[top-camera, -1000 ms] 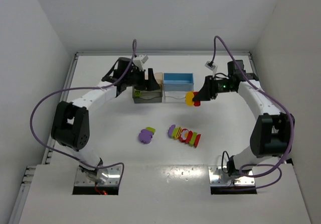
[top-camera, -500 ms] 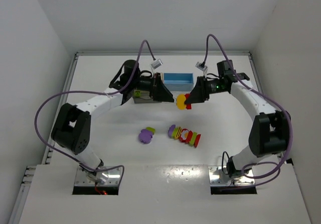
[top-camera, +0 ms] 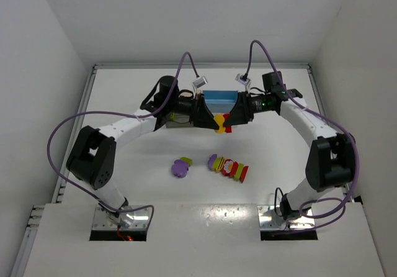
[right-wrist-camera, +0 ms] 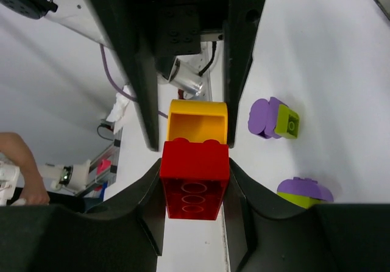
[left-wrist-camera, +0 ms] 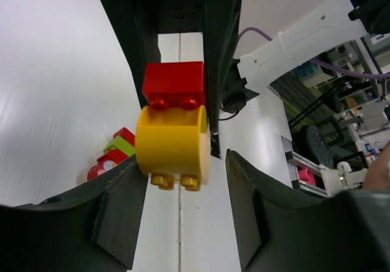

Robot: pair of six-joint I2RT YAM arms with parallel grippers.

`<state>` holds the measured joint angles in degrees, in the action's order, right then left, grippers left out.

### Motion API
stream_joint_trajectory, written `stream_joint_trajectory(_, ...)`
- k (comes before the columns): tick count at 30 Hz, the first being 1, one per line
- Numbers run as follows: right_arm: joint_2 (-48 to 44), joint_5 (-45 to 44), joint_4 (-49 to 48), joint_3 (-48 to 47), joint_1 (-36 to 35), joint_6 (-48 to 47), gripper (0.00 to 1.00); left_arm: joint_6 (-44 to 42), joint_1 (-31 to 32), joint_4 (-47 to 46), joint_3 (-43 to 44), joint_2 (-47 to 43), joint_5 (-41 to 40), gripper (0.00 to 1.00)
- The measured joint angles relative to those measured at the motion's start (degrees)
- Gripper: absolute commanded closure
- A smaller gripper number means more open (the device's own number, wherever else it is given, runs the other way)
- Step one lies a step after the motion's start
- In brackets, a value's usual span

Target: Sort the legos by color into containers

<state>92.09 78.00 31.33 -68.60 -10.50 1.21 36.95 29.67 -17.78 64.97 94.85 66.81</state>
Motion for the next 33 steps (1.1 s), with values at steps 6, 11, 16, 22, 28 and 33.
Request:
stream_joint_trajectory(6, 0.0, 1.0, -2.0, -0.1, -0.6, 0.9, 0.89, 0.8, -0.1, 0.1, 0.0, 0.0, -0.9, 0.74)
stream_joint_trajectory(11, 0.0, 1.0, -2.4, -0.1, -0.5, 1.2, 0.83, 0.9, -0.1, -0.3, 0.0, 0.0, -1.1, 0.82)
stream_joint_trajectory(16, -0.1, 0.6, -2.7, -0.1, -0.3, 1.5, 0.75, 1.0, -0.1, -0.5, 0.0, 0.0, -1.6, 0.83)
stream_joint_trajectory(22, -0.7, 0.3, -3.4, 0.3, 0.3, 1.9, 0.63, 1.1, -0.3, -1.4, -0.1, 0.0, -1.7, 0.84)
stream_joint_trajectory(28, -1.3, -0.3, -3.8, 1.1, 0.6, 2.6, 0.56, 1.2, -0.4, -3.1, -0.9, 0.0, -2.1, 0.85)
stream_joint_trajectory(33, -1.5, -0.8, -2.7, 1.4, 2.8, 3.7, 0.52, 1.1, -0.5, -3.6, -1.6, 0.0, -1.9, 0.85)
